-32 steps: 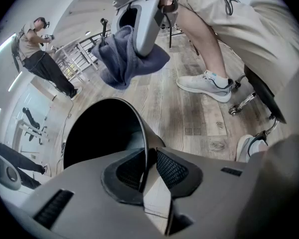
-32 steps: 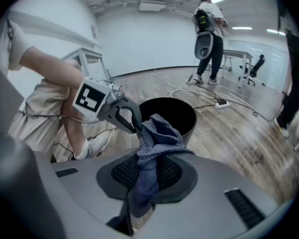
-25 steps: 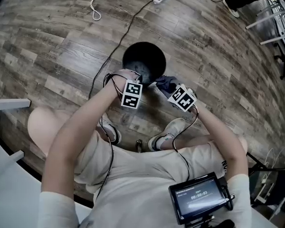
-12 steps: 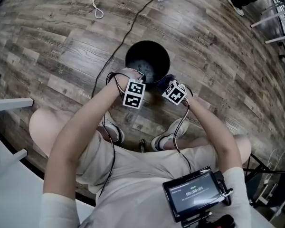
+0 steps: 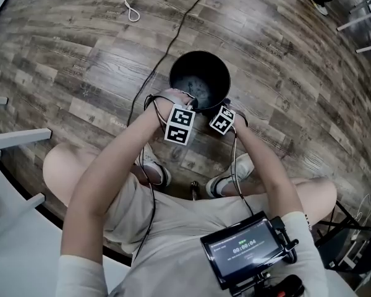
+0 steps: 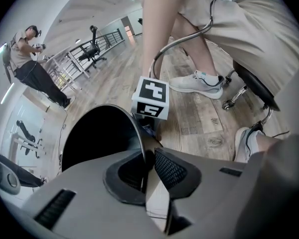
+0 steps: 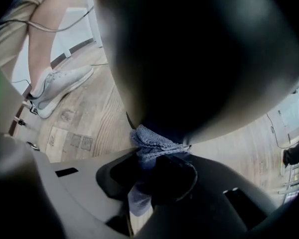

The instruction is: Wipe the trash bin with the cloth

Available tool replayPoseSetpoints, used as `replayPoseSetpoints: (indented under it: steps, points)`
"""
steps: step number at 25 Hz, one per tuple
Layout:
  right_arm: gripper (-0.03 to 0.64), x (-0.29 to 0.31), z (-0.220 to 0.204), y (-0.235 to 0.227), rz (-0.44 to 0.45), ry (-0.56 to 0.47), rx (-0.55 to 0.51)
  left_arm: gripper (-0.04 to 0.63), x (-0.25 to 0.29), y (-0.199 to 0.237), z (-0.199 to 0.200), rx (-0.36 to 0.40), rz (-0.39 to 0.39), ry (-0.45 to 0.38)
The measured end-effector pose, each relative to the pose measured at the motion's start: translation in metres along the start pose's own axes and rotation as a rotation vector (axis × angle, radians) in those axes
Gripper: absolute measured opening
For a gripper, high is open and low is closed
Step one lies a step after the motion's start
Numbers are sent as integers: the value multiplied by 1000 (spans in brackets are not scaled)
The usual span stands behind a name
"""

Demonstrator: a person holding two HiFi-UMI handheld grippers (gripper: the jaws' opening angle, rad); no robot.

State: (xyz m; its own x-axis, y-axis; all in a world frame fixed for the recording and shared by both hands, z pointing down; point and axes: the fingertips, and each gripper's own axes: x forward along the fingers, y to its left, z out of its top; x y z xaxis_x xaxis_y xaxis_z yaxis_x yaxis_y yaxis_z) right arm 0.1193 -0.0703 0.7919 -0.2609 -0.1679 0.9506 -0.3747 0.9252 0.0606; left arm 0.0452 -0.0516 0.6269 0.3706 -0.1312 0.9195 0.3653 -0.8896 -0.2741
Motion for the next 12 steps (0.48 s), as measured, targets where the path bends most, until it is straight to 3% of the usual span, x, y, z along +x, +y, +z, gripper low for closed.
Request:
replayPoseSetpoints:
  steps: [3, 7, 12]
  points:
    - [64, 22, -7, -1, -37, 55, -38, 63, 0, 0, -1, -3, -2, 2]
    - [64, 27, -13, -2, -93, 61, 27, 63, 0, 1, 0, -17, 16, 11]
    - [64, -4, -16, -3, -142, 152, -61, 67, 2, 4, 0, -54, 9, 31]
